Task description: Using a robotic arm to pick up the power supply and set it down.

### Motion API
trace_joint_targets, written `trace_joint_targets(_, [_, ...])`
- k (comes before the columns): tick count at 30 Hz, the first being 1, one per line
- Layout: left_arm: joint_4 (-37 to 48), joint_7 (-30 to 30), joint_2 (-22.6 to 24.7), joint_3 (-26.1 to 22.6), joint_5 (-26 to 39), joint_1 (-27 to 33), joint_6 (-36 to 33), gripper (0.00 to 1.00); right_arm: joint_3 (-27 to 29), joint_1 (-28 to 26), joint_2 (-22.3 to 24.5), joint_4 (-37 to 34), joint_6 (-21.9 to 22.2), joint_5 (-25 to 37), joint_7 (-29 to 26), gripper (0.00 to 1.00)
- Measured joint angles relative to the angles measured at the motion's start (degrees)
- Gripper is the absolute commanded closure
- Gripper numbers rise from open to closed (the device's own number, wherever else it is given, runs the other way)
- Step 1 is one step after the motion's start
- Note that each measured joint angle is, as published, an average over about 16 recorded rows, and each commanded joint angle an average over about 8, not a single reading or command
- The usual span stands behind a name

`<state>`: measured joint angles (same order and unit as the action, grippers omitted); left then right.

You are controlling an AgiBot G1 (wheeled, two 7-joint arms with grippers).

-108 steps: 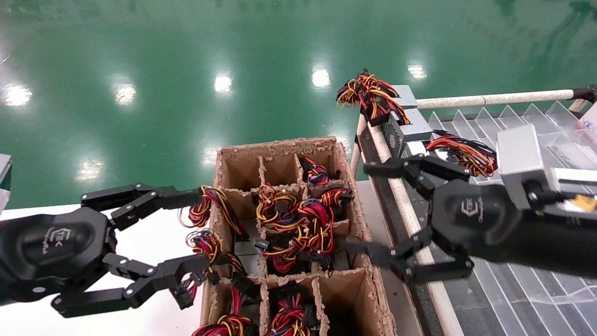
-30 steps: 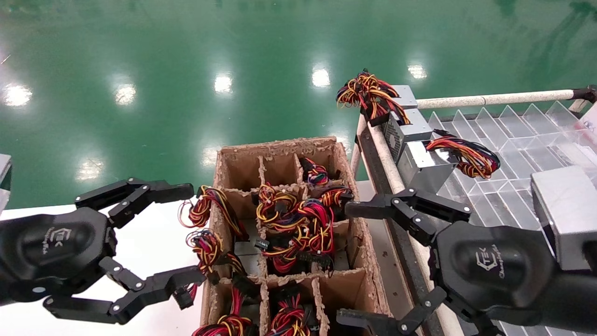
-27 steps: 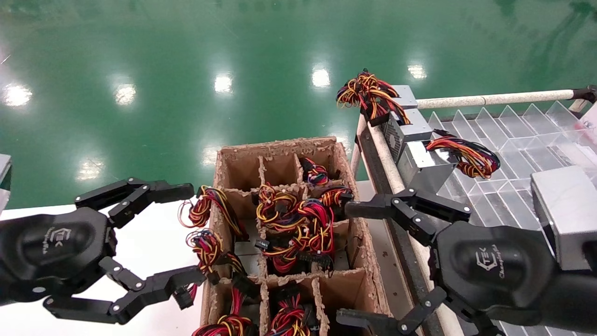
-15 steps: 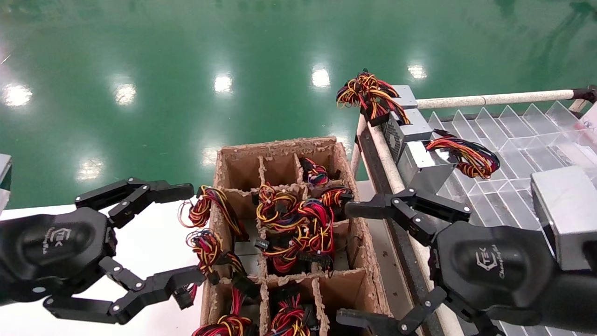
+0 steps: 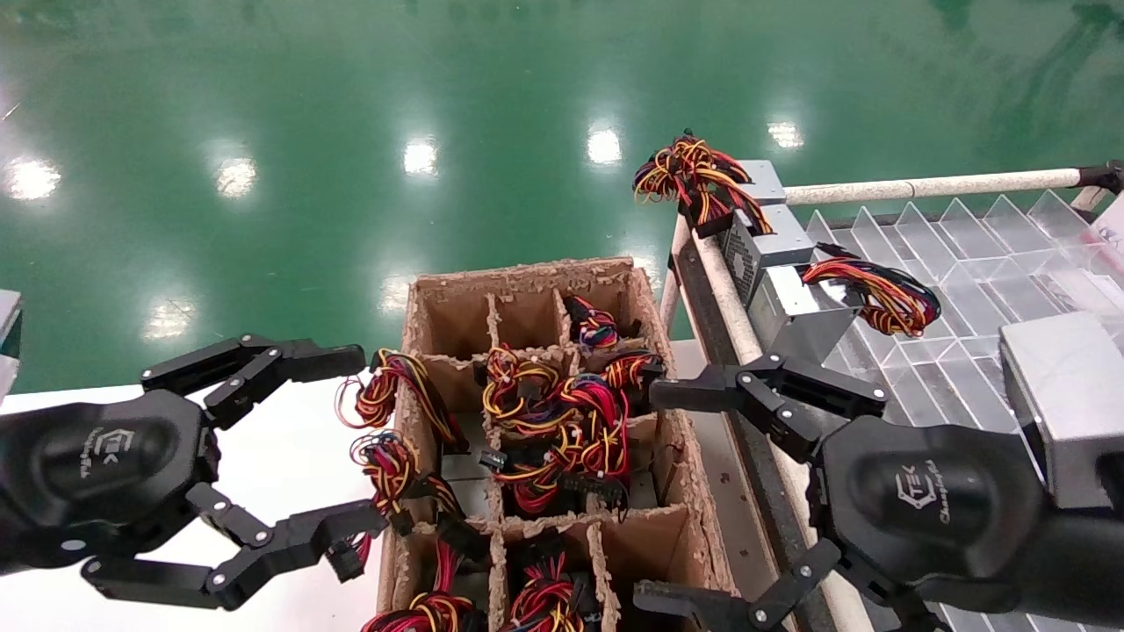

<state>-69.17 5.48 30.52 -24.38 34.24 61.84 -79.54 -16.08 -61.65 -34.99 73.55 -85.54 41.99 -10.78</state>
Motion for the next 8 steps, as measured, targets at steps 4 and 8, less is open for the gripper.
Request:
trace_joint_targets(4, [0.00,0.00,0.00,0.00,0.00,0.00,0.00,0.00,0.00,0.00,0.00,0.00,0.00,0.00,0.00,0.00])
trace_joint_targets(8, [0.00,0.00,0.00,0.00,0.00,0.00,0.00,0.00,0.00,0.00,0.00,0.00,0.00,0.00,0.00,0.00])
